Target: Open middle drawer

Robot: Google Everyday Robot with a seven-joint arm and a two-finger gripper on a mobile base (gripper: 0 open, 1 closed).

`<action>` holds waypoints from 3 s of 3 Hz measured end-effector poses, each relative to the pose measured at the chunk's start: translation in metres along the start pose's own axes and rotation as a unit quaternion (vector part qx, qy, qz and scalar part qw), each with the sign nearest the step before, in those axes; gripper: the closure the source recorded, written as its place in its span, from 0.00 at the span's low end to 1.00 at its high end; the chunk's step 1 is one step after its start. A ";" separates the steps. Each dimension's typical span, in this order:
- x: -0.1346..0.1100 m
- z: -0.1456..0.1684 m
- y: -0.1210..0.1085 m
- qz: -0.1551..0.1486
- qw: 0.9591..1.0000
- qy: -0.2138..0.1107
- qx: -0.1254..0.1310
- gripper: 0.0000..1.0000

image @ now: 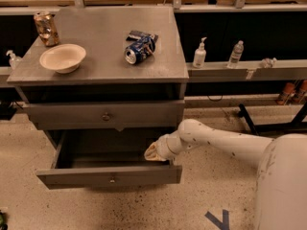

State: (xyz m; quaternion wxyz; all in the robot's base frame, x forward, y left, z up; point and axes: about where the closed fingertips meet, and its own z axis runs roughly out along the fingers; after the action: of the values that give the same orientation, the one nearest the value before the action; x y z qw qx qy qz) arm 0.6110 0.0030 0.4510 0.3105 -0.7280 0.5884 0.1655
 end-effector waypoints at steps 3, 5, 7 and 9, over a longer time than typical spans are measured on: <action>0.004 0.021 -0.040 0.015 1.000 0.008 0.007 0.81; 0.013 0.050 -0.009 0.065 0.998 0.010 -0.022 1.00; 0.020 0.066 0.022 0.098 0.994 0.012 -0.047 1.00; 0.003 0.017 0.047 0.029 0.999 -0.035 -0.021 1.00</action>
Offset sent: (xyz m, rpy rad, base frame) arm 0.0627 0.0138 0.0027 -0.0184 -0.0232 -0.0549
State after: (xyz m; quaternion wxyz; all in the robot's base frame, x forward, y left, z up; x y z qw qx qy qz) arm 0.5690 0.0060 0.4244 0.3106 -0.7107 0.5944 0.2127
